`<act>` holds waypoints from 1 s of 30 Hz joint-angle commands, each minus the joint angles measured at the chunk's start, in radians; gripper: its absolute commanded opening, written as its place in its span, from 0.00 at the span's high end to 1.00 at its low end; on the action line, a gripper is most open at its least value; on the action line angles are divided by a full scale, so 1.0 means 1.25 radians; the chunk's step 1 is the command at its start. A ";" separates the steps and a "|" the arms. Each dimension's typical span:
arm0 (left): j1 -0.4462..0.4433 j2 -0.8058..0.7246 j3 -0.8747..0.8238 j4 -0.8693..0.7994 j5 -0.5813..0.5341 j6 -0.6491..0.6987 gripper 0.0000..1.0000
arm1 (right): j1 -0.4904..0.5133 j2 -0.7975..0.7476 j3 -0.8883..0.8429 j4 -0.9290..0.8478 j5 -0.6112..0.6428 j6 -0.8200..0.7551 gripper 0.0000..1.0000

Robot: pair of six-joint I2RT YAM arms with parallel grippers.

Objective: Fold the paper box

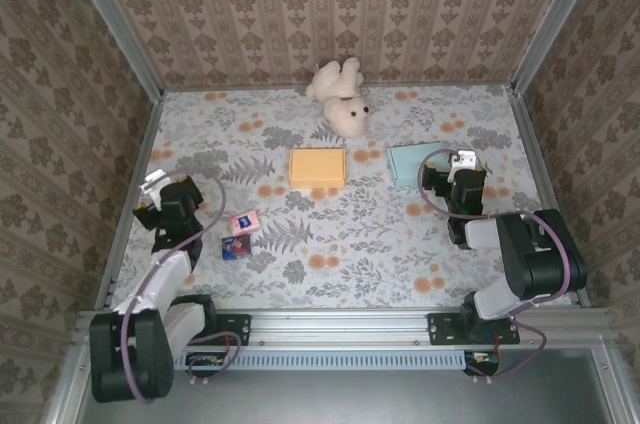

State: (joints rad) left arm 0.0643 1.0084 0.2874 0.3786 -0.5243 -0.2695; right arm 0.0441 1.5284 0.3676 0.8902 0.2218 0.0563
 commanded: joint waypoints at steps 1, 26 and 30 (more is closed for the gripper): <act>0.101 0.075 -0.060 0.223 0.233 -0.031 0.00 | 0.002 0.001 0.019 0.000 -0.002 -0.001 0.00; -0.084 0.423 0.092 0.387 0.324 0.246 0.00 | 0.002 0.001 0.018 0.000 -0.003 -0.001 0.00; -0.131 0.428 0.048 0.477 0.241 0.279 0.00 | 0.002 0.001 0.019 0.000 -0.003 -0.001 0.00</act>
State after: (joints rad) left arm -0.0643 1.5387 0.3801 0.9268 -0.1322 0.0612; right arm 0.0441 1.5284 0.3725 0.8898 0.2214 0.0563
